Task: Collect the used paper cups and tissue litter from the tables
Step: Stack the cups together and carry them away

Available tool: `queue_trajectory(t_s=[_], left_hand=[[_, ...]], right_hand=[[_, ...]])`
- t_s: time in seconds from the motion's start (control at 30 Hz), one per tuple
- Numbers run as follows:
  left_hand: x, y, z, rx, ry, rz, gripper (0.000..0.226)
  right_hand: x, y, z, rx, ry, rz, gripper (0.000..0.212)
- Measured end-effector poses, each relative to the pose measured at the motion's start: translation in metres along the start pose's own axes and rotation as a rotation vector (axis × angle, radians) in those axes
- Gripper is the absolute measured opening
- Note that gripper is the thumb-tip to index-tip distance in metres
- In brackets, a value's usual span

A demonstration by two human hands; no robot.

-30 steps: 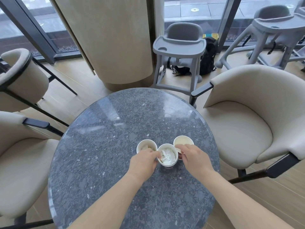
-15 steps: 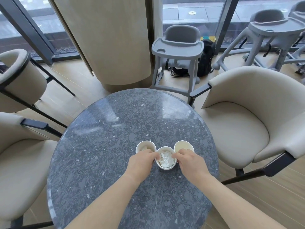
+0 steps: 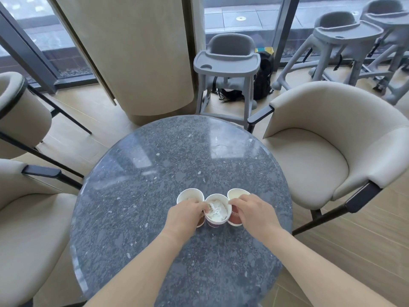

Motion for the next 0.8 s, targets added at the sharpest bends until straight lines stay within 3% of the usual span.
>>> queue_trajectory(t_s=[0.33, 0.5, 0.8], left_hand=[[0.007, -0.056, 0.022, -0.079, 0.031, 0.020, 0.021], [0.014, -0.078, 0.033, -0.072, -0.061, -0.004, 0.018], [0.026, -0.123, 0.051, -0.138, -0.064, -0.026, 0.017]], right_hand=[[-0.016, -0.056, 0.057, -0.102, 0.033, -0.041, 0.030], [-0.018, -0.074, 0.082, -0.136, 0.049, -0.079, 0.029], [-0.023, -0.110, 0.128, -0.190, 0.092, -0.230, 0.020]])
Point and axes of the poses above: each hand's wrist, its own y-axis towards the middle knuckle, its own x-axis out of the back of the hand, z = x × y, the point moved 5 cm from there along y, towards the middle knuckle
